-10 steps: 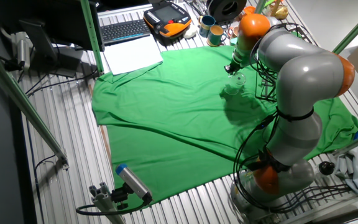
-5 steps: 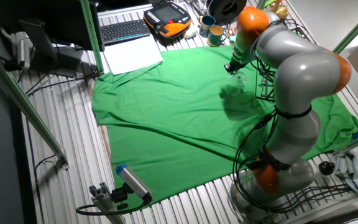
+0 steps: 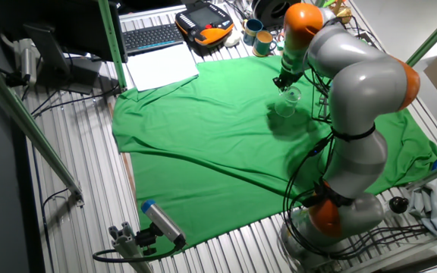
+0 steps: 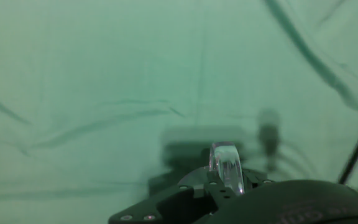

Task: Take the cup off the cup rack

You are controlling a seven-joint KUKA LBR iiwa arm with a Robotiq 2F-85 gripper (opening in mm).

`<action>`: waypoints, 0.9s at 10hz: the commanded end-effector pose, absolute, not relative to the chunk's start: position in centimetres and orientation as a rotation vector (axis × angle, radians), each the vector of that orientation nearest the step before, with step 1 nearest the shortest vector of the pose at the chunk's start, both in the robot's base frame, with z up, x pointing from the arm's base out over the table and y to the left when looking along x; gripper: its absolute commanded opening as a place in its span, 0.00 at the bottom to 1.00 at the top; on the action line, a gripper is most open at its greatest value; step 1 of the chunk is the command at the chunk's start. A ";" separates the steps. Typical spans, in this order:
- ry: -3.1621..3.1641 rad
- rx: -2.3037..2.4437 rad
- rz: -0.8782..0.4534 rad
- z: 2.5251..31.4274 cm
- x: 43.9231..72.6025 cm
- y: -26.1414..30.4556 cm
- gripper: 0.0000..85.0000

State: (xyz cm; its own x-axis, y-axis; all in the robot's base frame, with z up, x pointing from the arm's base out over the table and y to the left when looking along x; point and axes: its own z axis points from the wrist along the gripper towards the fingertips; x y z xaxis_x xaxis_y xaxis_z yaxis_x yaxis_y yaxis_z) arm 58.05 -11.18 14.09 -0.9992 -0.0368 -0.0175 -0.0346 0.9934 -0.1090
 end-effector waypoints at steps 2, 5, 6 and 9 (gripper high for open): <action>3.095 -0.068 -0.163 10.3 58.1 -10.7 0.20; 3.120 0.010 -0.117 10.2 58.5 -10.8 0.40; 3.121 0.046 -0.143 10.3 58.6 -10.8 0.80; 3.130 0.105 -0.163 11.4 58.9 -11.0 1.00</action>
